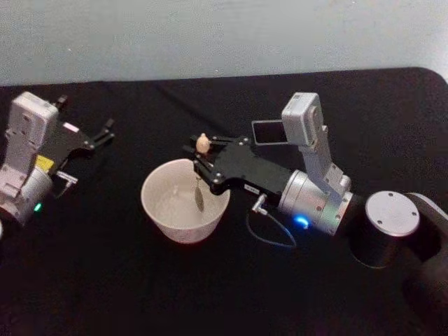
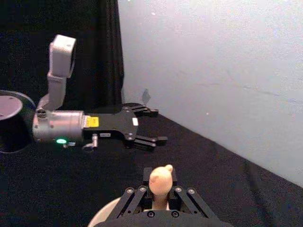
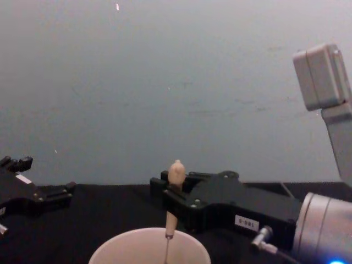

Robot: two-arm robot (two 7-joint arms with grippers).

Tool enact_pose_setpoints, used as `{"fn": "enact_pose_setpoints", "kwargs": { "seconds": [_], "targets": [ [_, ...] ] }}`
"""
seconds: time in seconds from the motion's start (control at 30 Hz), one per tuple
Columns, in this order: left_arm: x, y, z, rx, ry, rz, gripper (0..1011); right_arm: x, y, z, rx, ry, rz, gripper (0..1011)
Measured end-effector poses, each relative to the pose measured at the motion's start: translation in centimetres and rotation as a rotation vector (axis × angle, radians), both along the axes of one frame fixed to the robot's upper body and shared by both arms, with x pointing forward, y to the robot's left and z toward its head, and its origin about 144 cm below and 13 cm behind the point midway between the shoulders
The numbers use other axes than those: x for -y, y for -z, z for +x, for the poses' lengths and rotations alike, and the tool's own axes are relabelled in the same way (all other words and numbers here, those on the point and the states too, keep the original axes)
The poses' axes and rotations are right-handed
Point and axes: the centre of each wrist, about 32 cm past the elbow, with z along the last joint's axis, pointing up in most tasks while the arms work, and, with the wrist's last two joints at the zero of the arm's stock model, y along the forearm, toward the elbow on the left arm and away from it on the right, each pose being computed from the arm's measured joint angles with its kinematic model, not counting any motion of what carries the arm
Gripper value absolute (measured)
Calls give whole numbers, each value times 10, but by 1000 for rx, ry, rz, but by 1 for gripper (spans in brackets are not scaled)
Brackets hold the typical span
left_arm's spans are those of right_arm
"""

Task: Pick up the stirring spoon with one hand, stir inside the cup, then place it back in its original position.

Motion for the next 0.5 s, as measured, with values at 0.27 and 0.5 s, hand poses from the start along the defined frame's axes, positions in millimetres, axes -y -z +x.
{"fn": "enact_pose_setpoints", "kwargs": {
  "seconds": [0.27, 0.5],
  "targets": [
    [0, 0, 0, 0, 0, 0, 1001, -7, 0, -7, -11, -41, 1, 164],
    [0, 0, 0, 0, 0, 0, 1001, -16, -1, -9, -14, -74, 4, 164]
  ]
}}
